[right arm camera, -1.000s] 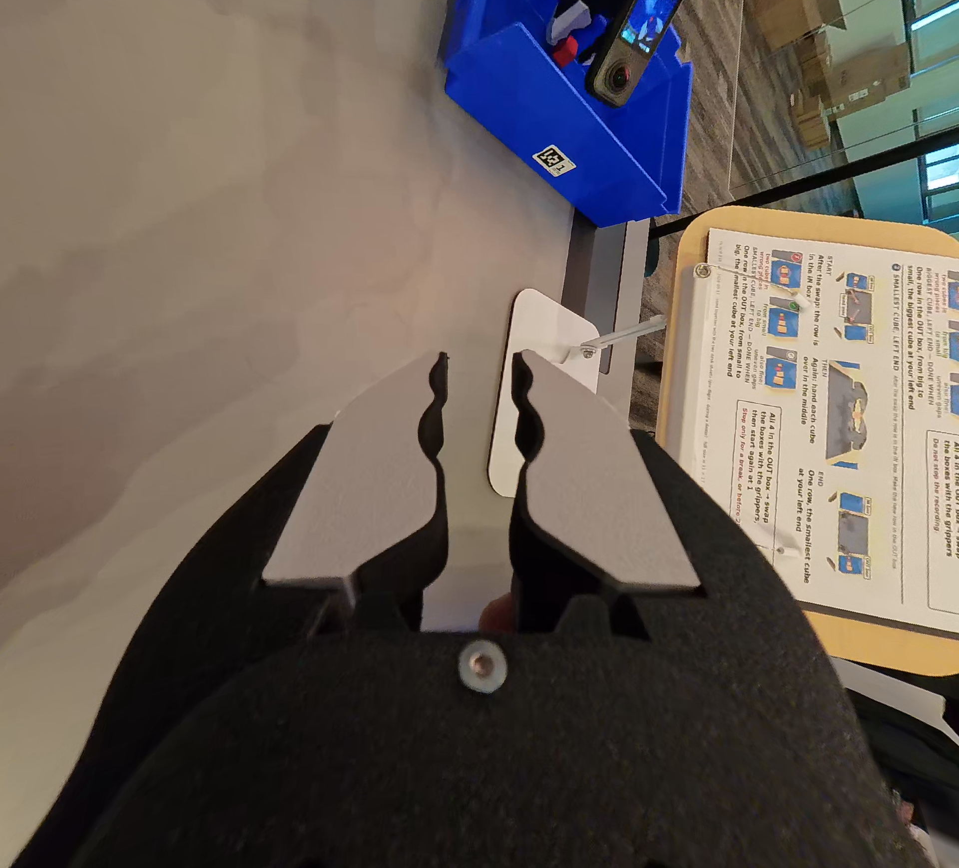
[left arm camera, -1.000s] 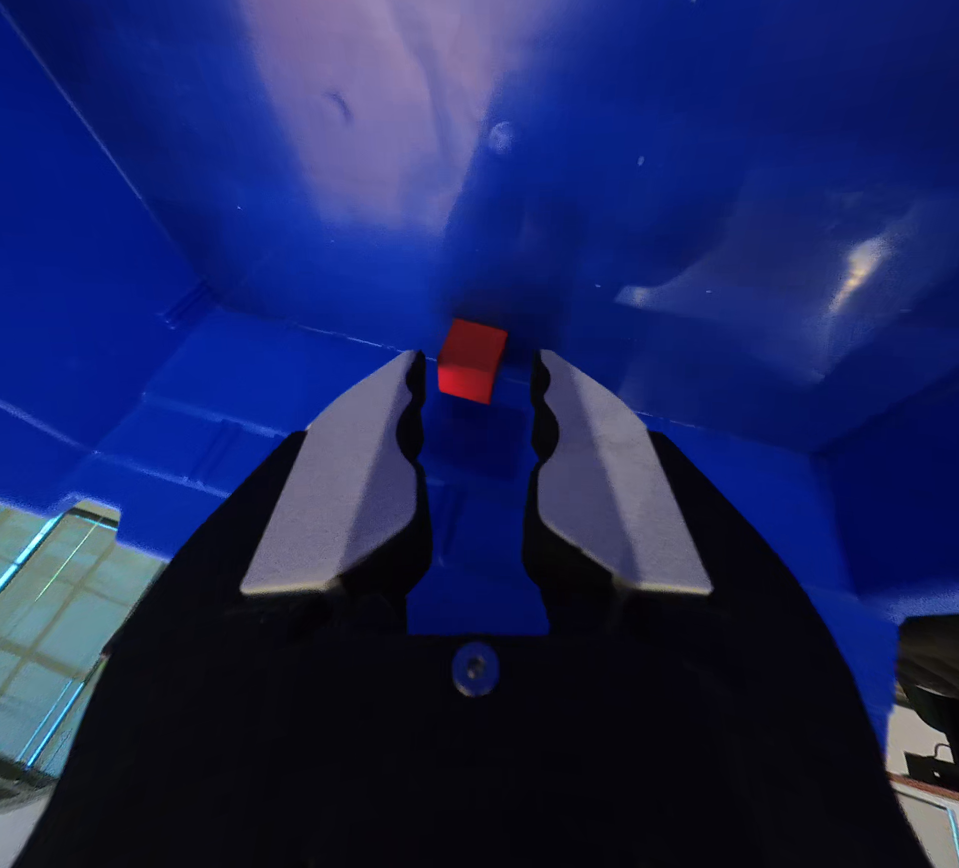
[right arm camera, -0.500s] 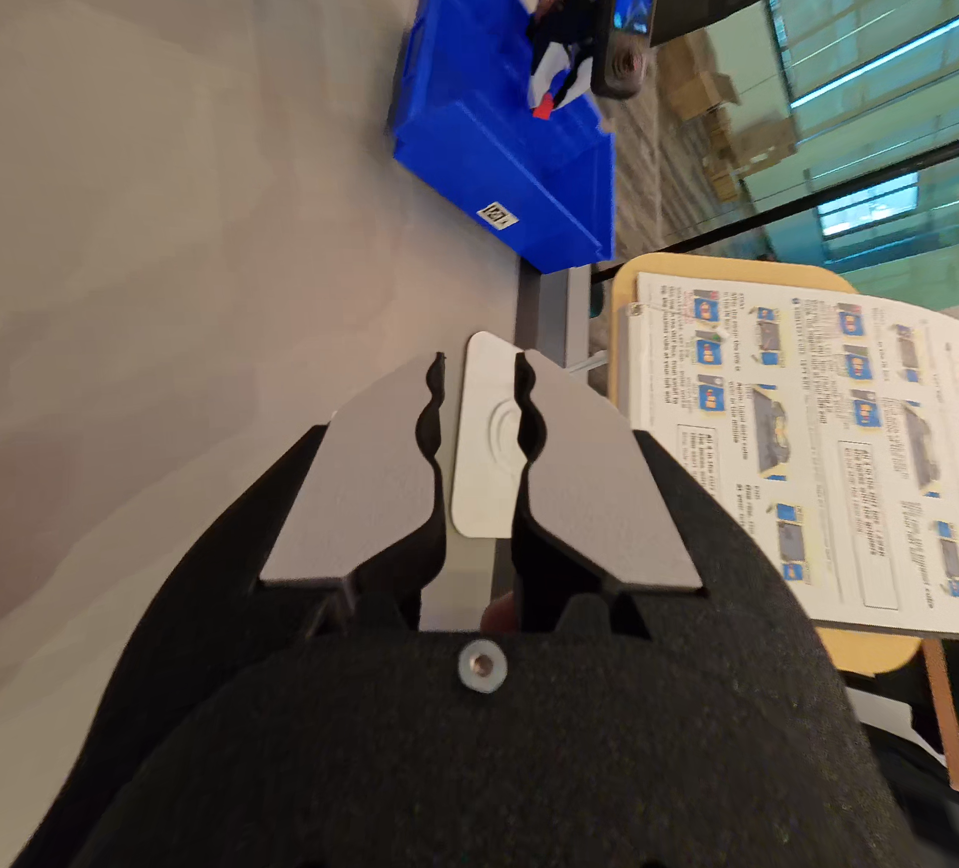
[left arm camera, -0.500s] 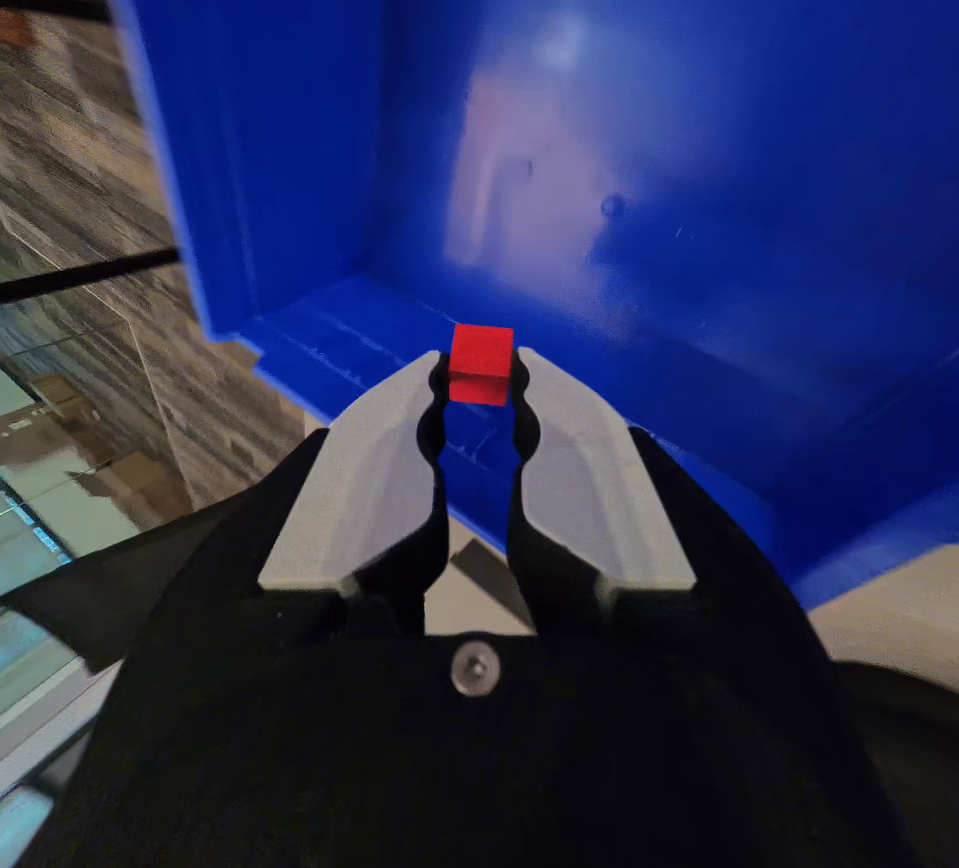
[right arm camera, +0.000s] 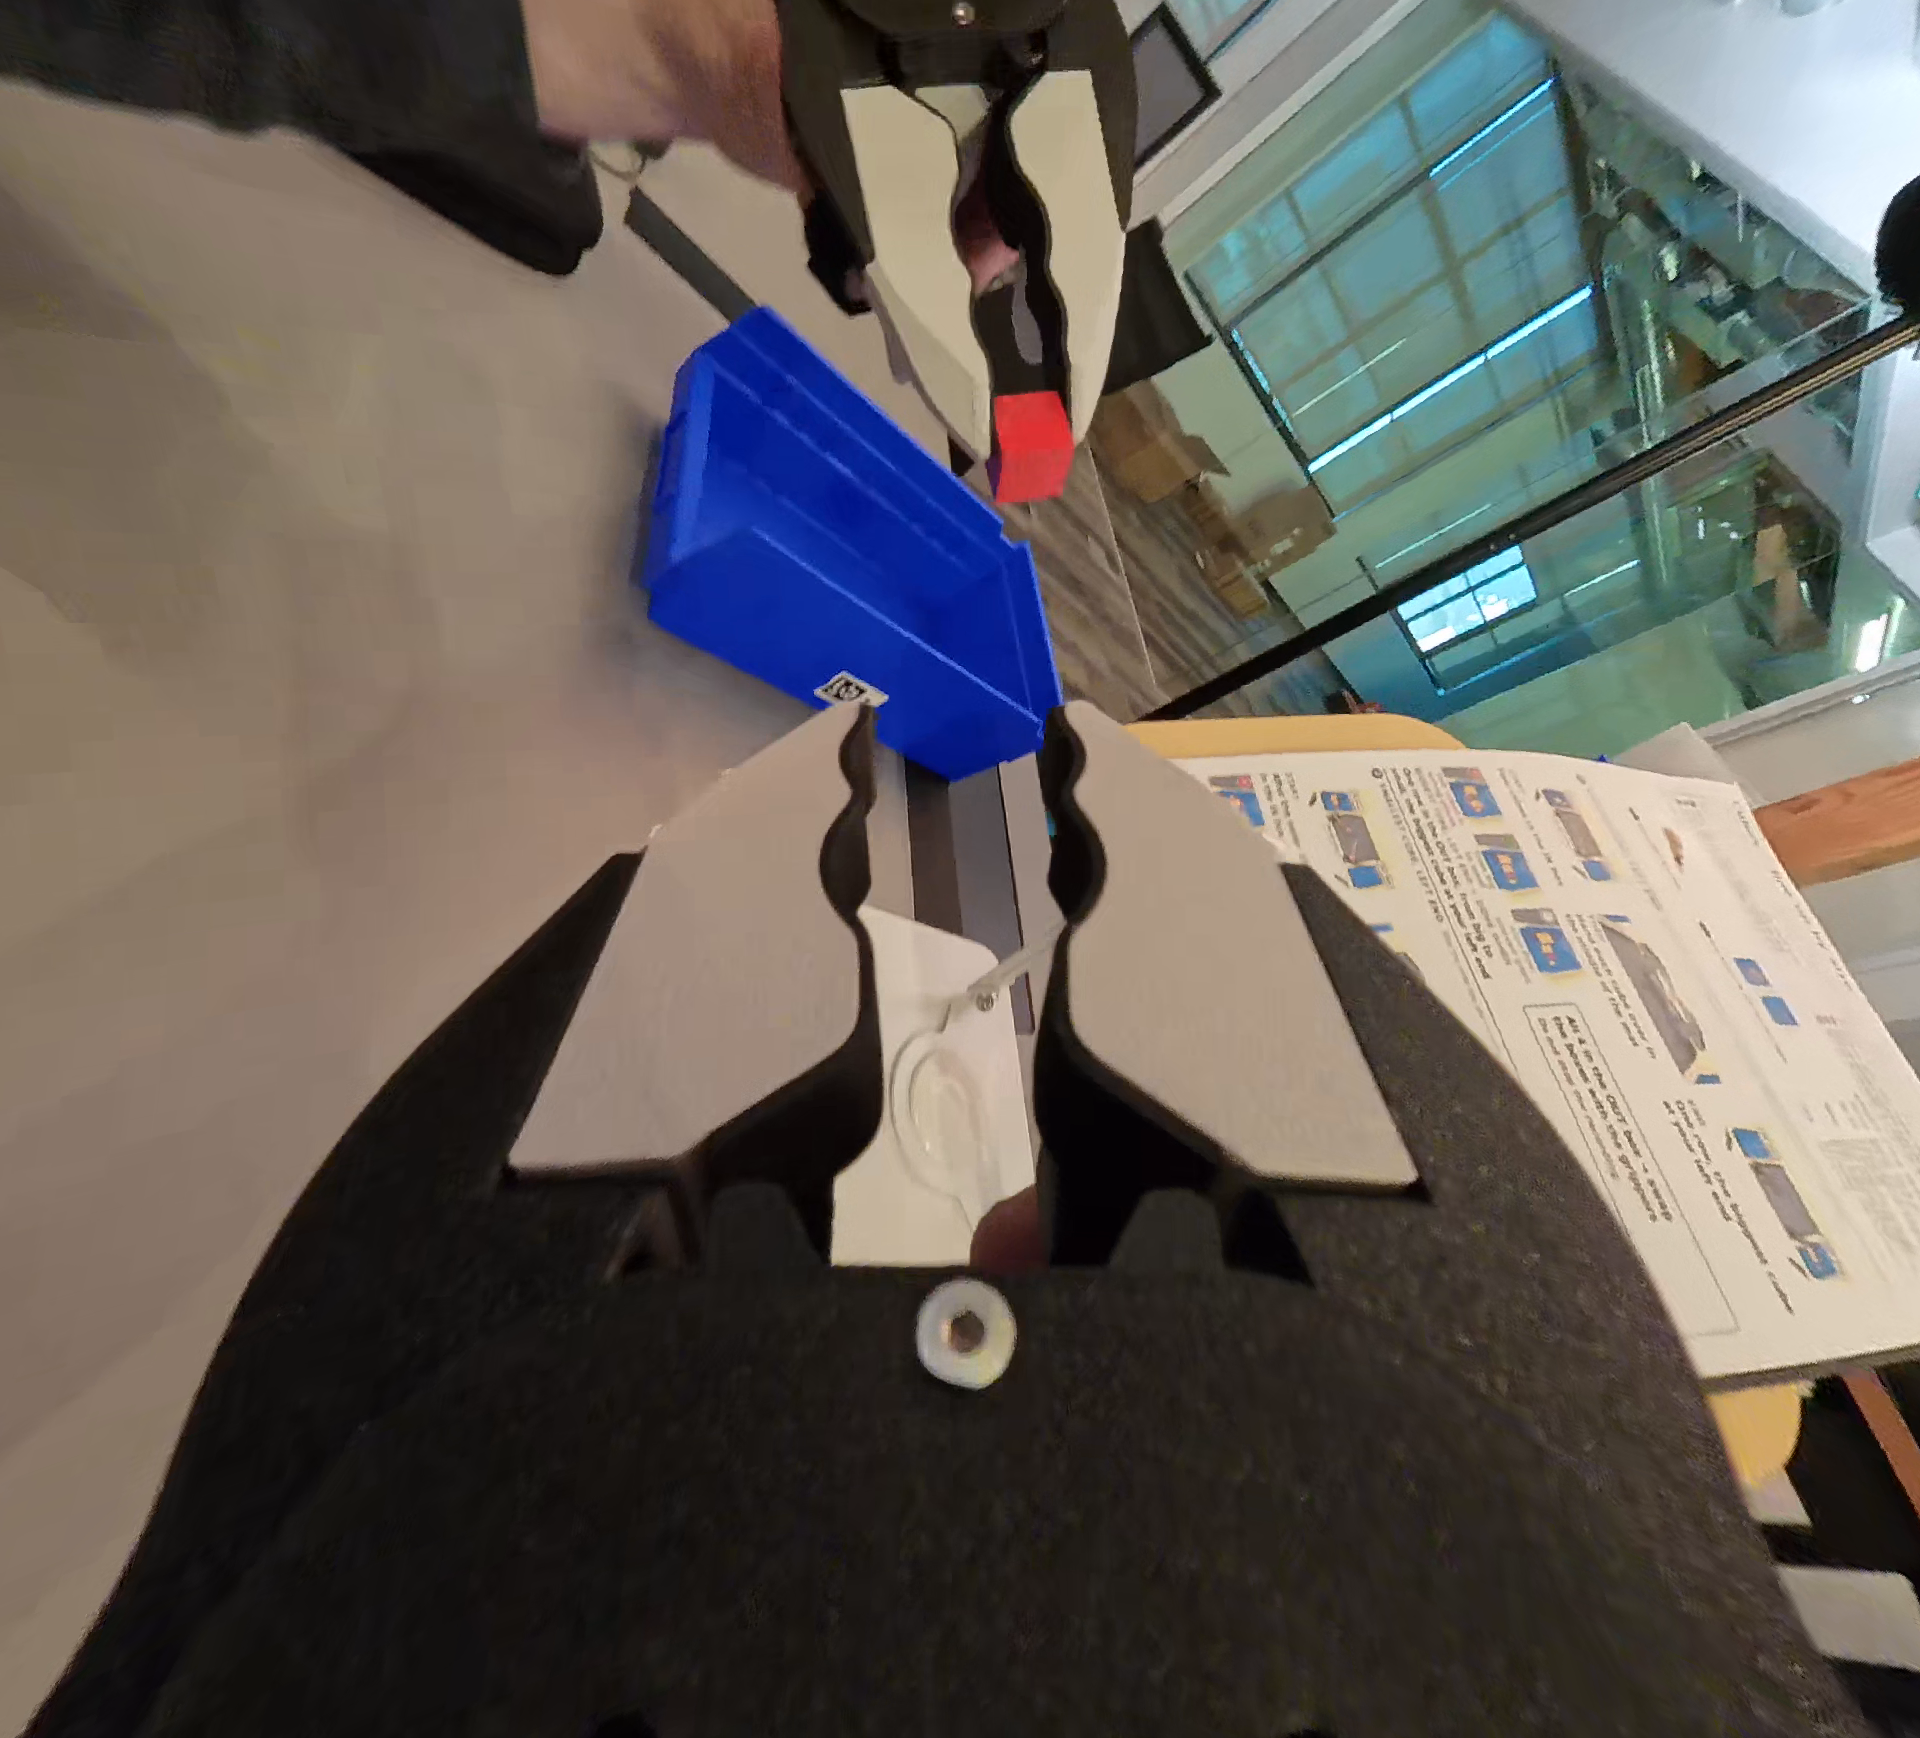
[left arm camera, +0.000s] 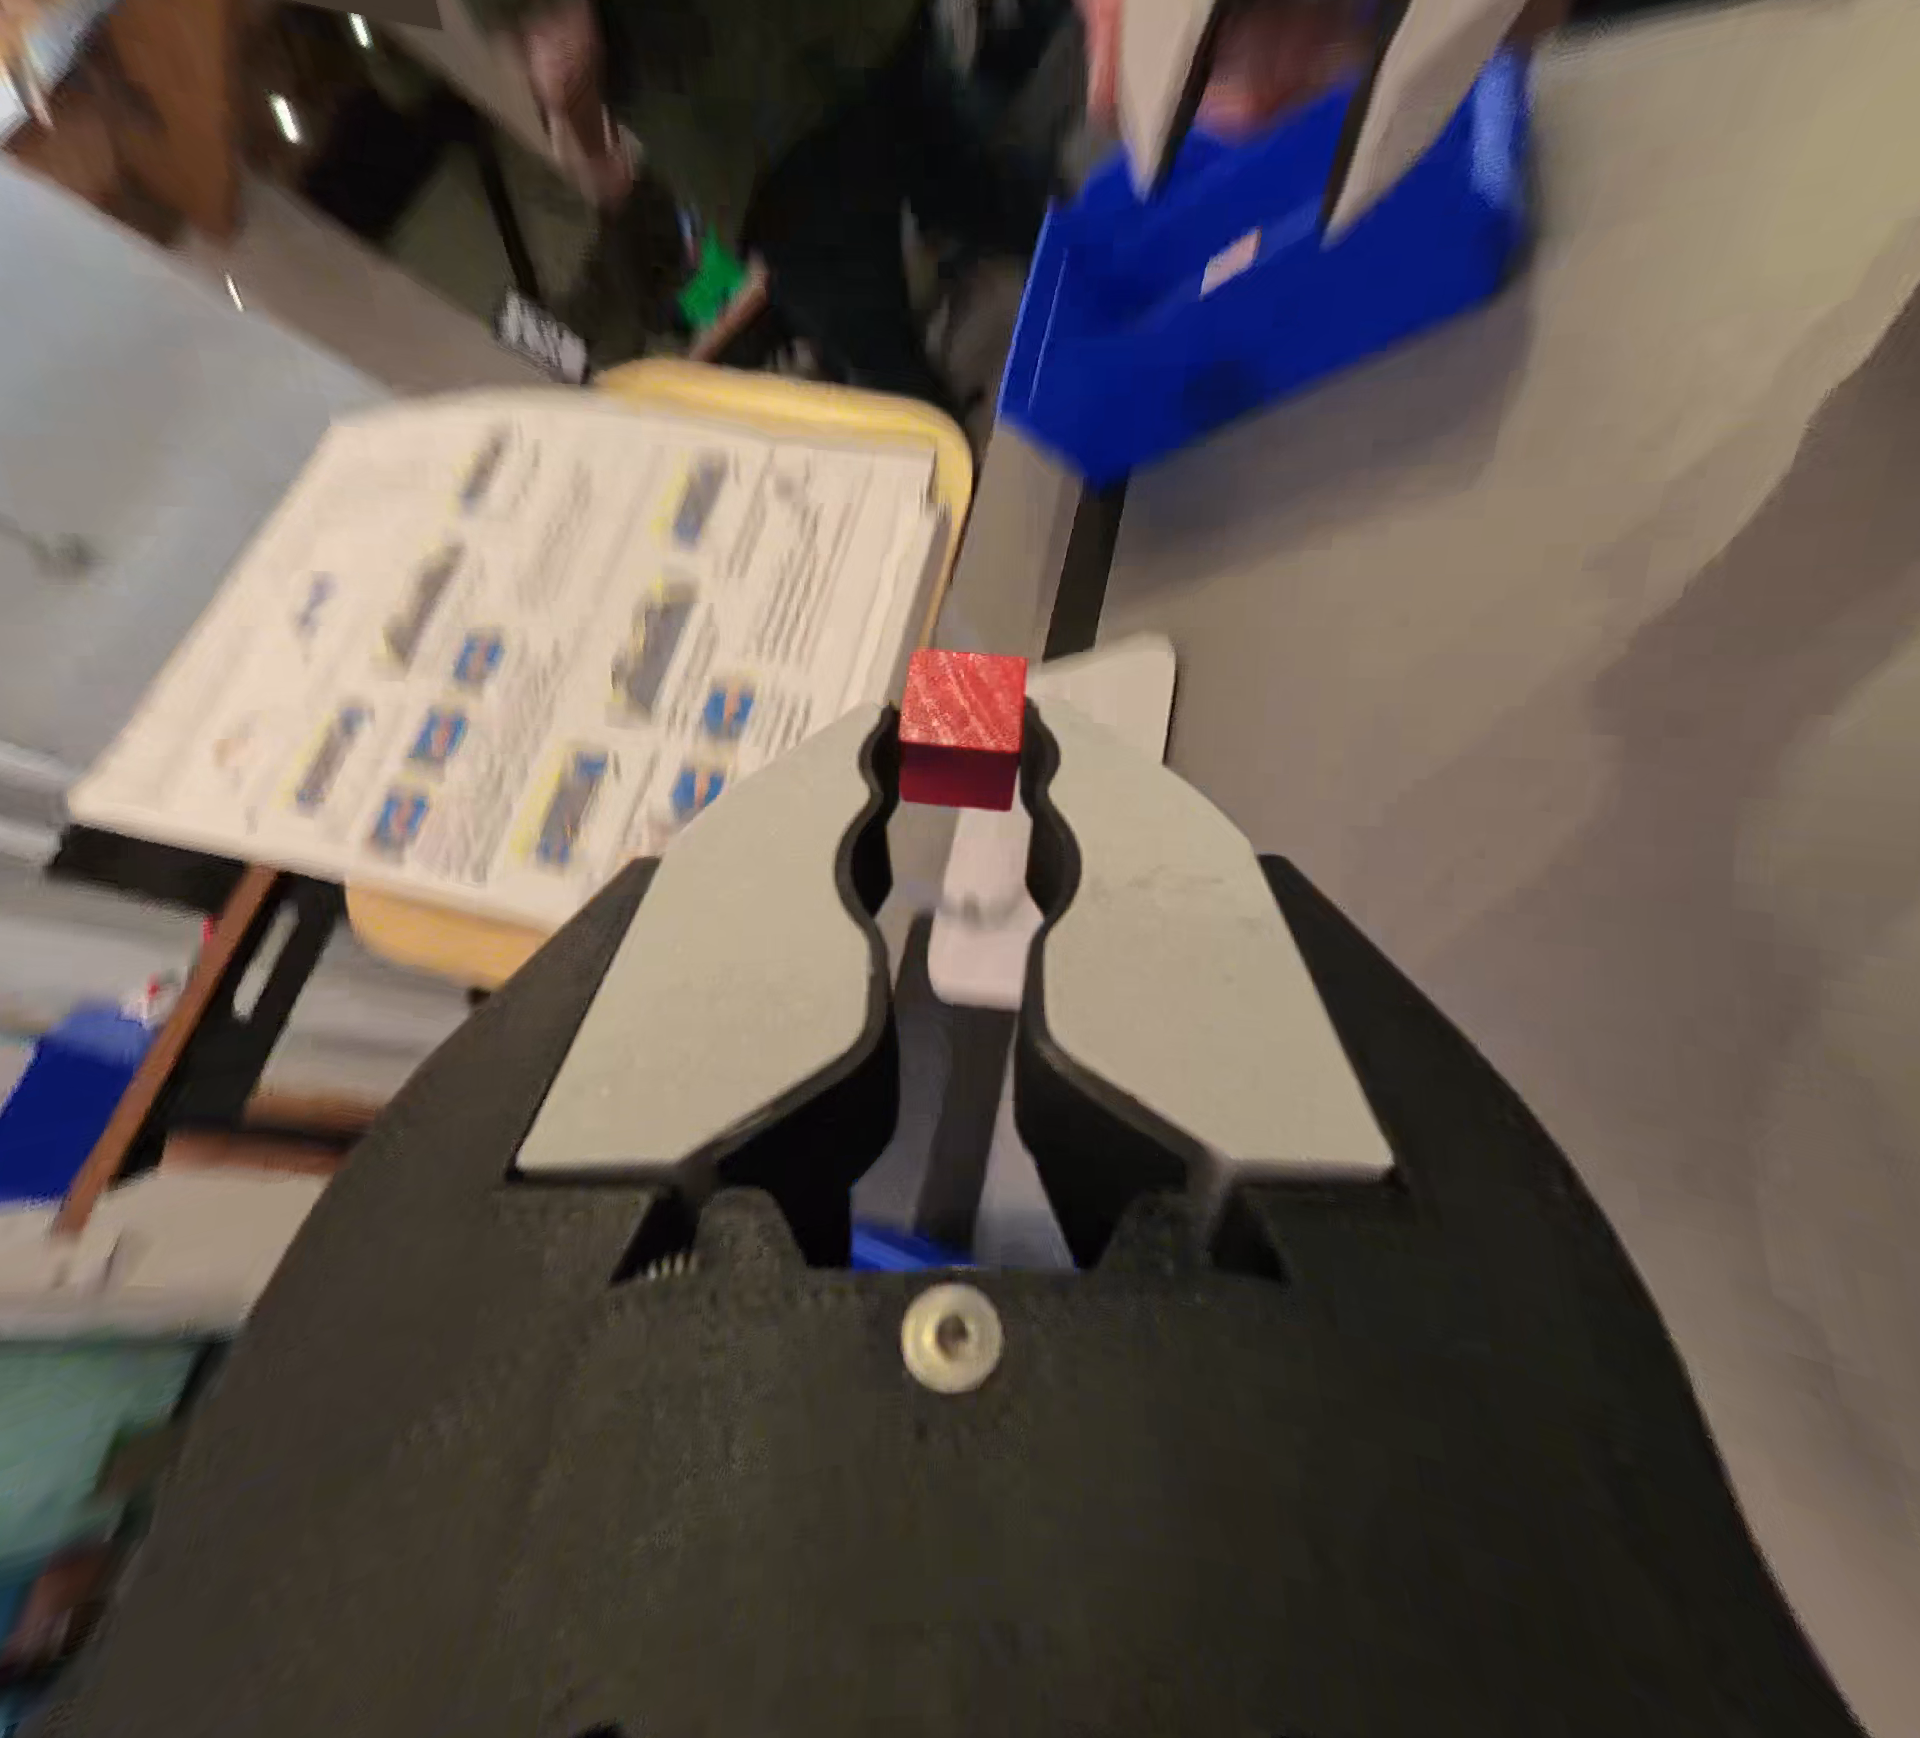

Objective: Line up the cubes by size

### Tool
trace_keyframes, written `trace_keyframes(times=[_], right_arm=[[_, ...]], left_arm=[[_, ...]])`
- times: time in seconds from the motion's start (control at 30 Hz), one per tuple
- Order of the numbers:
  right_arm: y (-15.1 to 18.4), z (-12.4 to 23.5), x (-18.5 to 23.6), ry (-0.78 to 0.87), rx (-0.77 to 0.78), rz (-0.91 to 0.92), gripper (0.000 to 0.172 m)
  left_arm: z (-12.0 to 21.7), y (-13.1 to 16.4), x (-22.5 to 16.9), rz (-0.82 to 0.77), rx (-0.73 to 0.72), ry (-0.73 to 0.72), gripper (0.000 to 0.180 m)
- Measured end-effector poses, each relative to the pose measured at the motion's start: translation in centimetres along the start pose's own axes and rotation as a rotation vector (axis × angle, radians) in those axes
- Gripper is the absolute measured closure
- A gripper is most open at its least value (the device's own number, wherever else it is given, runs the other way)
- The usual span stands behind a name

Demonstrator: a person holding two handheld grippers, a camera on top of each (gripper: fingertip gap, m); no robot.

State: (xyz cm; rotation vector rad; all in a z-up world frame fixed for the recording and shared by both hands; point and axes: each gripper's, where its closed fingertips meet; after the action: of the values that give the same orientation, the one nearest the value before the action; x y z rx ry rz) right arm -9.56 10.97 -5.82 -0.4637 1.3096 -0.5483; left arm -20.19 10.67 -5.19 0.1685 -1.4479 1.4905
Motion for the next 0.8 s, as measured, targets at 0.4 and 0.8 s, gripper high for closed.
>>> trace_keyframes(times=[0.4, 0.8], right_arm=[[-2.5, 1.2, -1.3, 0.064, -0.176, -0.03, 0.14], [-3.5, 0.9, -0.1, 0.028, -0.222, 0.019, 0.144]], left_arm=[[-2.9, -9.9, -4.0, -0.065, -0.297, 0.098, 0.159], [-3.6, -10.7, -5.8, -0.122, -0.28, 0.146, 0.159]])
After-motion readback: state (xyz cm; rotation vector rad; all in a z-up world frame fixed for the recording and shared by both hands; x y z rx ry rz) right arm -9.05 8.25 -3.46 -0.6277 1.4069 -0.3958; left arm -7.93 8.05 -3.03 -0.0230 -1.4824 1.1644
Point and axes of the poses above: each gripper's, where its closed fingertips meet, z back along the fingers, y out of its underside, x = y × z across the jaws, and after that the axes turned 2 degrees about z, right-handed
